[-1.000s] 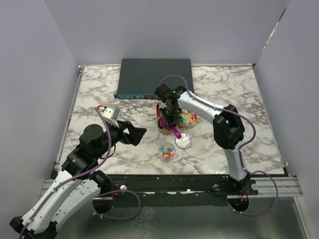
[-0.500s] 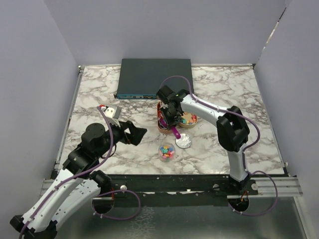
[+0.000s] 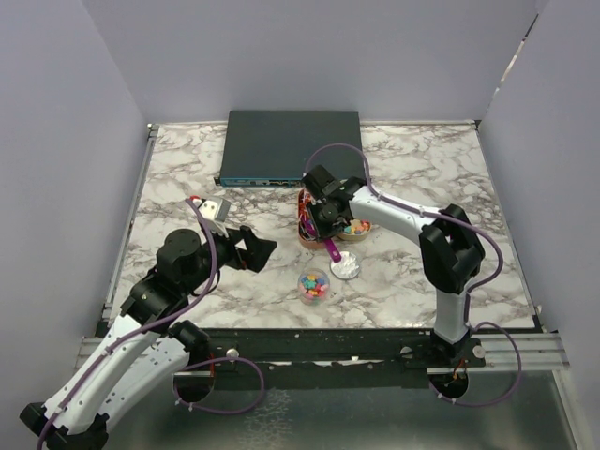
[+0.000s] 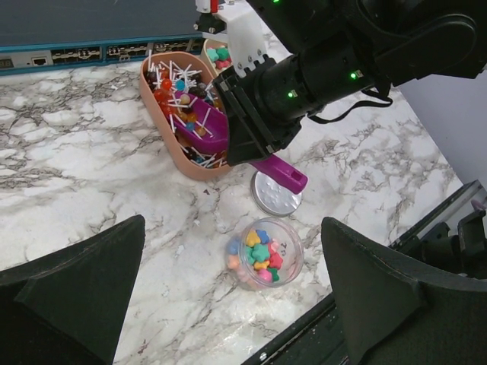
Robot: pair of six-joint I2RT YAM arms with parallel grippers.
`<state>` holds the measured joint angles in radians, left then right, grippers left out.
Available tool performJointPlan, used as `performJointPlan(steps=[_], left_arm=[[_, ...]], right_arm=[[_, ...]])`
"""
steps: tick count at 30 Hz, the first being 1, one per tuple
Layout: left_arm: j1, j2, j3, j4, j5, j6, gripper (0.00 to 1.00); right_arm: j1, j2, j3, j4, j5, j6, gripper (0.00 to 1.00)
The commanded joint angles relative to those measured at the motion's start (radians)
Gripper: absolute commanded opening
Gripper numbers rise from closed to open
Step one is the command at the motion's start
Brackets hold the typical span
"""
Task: Pack the candies
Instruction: Scoop the fake candies from the storage box.
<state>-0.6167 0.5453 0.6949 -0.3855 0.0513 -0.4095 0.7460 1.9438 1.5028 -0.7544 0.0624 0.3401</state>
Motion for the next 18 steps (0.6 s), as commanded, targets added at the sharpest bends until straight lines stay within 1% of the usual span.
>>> performJointPlan(steps=[1, 18], left_arm=[[0.009, 0.012, 0.009, -0.002, -0.014, 0.007, 0.99], [0.027, 0.039, 0.009, 0.002, -0.002, 0.006, 0.99]], right_arm=[[-0.007, -0.04, -0.038, 0.077, 0.066, 0.001, 0.01], [-0.007, -0.187, -0.168, 0.169, 0.095, -0.012, 0.01]])
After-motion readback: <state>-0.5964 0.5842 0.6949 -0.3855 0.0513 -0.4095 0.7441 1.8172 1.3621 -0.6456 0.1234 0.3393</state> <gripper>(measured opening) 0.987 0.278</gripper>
